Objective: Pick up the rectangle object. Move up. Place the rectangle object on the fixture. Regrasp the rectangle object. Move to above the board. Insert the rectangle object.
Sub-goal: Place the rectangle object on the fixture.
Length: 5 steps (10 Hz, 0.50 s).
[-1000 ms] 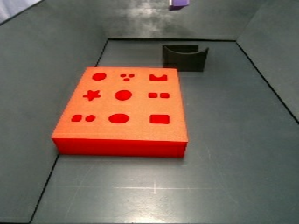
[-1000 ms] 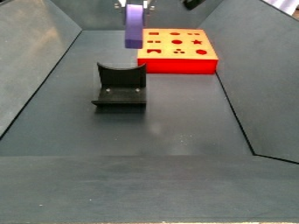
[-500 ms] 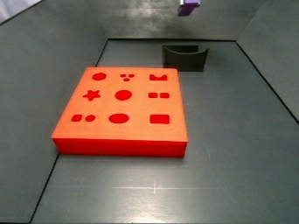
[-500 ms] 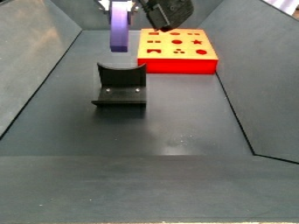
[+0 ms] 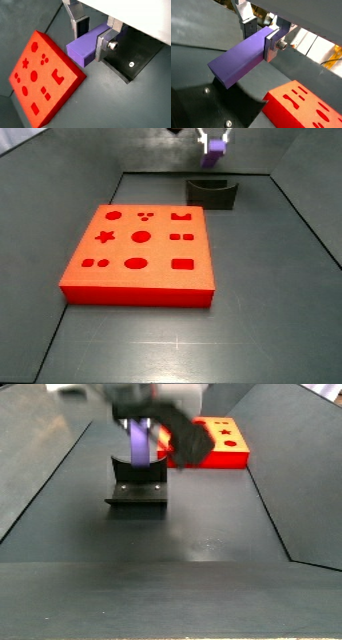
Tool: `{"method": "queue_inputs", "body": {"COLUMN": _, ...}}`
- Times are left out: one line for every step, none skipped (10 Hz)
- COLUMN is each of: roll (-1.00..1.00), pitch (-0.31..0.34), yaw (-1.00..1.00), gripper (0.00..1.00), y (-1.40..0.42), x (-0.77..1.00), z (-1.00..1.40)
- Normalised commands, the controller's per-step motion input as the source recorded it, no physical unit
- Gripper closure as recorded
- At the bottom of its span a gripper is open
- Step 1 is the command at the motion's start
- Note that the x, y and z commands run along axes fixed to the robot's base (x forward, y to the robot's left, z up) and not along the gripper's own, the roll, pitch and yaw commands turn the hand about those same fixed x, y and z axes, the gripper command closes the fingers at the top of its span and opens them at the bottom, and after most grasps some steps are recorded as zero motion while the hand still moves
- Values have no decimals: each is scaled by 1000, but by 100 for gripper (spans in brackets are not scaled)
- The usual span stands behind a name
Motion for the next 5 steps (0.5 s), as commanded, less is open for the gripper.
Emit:
{"method": "queue_inputs", "body": {"roll": -480, "pitch": 153, "yaw": -174, "gripper": 100, "y": 137, "x": 160, "z": -1000}}
{"method": "queue_inputs", "body": {"roll": -265, "pitch": 105, "yaw": -195, "gripper": 100, "y": 134, "x": 172, "z": -1000}}
{"method": "queue_inputs", "body": {"roll": -188, "pitch": 67, "yaw": -194, "gripper": 100, "y": 125, "x": 174, "z": -1000}}
{"method": "queue_inputs", "body": {"roll": -159, "pitch": 31, "yaw": -189, "gripper": 100, "y": 112, "x": 149, "z": -826}}
{"method": "queue_inputs", "body": {"roll": -156, "pitch": 2, "yaw": -175, "gripper": 100, "y": 93, "x": 120, "z": -622}}
